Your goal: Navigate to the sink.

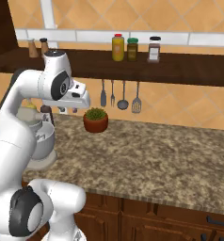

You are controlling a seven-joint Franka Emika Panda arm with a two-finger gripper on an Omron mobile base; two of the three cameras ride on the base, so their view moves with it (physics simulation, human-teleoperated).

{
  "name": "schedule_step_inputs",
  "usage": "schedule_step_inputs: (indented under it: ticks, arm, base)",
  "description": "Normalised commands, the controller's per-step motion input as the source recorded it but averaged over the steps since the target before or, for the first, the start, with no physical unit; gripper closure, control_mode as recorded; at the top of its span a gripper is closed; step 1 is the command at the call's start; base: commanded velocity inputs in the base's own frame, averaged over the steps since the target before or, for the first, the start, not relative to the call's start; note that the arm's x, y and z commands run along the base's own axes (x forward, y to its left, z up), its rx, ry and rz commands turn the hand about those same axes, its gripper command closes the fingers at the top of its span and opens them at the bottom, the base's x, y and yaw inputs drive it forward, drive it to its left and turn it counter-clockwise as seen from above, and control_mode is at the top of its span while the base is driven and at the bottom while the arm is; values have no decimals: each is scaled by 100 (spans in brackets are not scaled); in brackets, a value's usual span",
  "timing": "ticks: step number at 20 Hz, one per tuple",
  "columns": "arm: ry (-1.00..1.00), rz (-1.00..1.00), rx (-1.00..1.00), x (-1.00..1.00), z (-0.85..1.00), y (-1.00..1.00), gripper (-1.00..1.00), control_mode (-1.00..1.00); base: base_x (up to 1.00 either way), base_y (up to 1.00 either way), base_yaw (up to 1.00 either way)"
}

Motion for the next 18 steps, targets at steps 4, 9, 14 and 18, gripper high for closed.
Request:
schedule_step_inputs:
  ticks: [4,9,14,18]
  arm:
    - [-4,1,0,-69,0,5,-100,-100]
    - [2,0,-1,-99,-7,8,-100,-100]
    - [-5,0,0,-83,0,-9,-100,-100]
    - [-4,0,0,-22,0,-8,-100,100]
  base:
    - [0,0,0]
    - [0,0,0]
    - [0,0,0]
    - [-72,-46,0]
